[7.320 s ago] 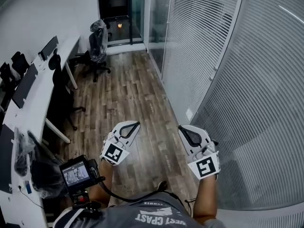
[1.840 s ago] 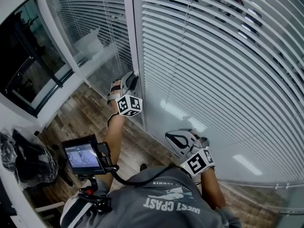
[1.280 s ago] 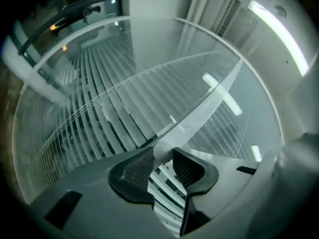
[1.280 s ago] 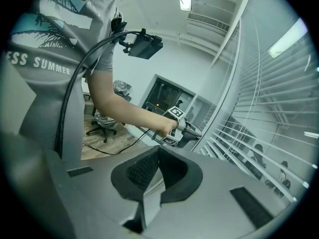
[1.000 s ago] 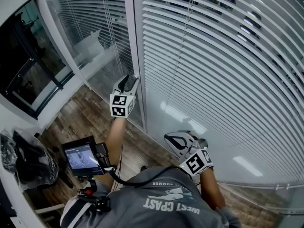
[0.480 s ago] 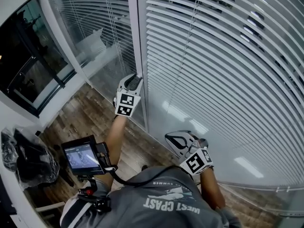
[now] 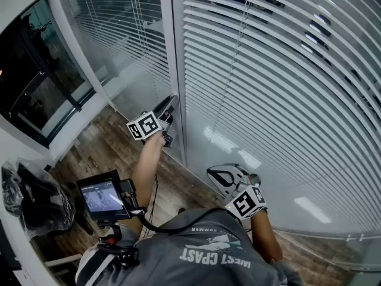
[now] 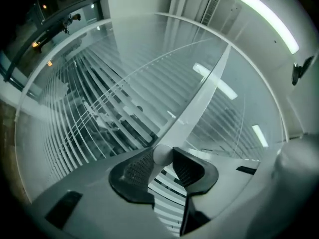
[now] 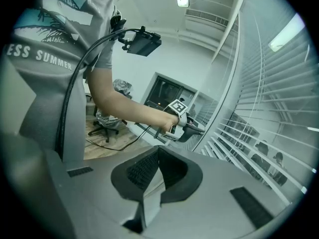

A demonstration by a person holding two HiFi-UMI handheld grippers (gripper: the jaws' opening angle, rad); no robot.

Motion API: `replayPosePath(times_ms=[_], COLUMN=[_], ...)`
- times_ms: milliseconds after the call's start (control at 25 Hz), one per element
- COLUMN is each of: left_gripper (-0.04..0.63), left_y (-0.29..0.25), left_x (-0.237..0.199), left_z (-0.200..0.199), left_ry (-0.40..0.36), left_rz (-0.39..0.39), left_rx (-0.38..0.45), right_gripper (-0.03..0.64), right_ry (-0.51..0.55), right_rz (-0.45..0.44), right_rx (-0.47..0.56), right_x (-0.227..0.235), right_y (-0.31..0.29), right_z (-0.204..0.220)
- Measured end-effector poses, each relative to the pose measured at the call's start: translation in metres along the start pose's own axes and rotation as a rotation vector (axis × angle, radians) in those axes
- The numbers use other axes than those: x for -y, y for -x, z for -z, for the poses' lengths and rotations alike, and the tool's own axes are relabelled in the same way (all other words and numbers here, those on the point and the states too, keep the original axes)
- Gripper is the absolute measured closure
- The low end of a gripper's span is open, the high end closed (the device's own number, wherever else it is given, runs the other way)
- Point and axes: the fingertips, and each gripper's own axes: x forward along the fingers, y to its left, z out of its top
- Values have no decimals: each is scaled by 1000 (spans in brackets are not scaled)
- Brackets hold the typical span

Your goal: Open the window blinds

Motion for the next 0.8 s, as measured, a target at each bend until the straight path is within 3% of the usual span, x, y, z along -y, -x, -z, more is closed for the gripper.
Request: replayPosePath(times_ms=[400, 480, 640, 800], left_gripper=[468, 468, 468, 468], left_y=[-1, 0, 2, 14], left_x=[0, -3, 0, 11], left_z=[-2, -1, 1, 1], left_ry=[-8, -44, -269, -643], left_rz=[10, -1, -56, -143], left_rx=[-1, -5, -61, -148], right_gripper=[620, 621, 621, 621], right_ry=[2, 3, 2, 7], right_rz=[-8, -9, -10, -9], right_rx=[6, 7, 6, 13], right_x=[1, 1, 0, 4], right_y=[-6, -7, -7, -5], right_z=[0, 1, 2, 2])
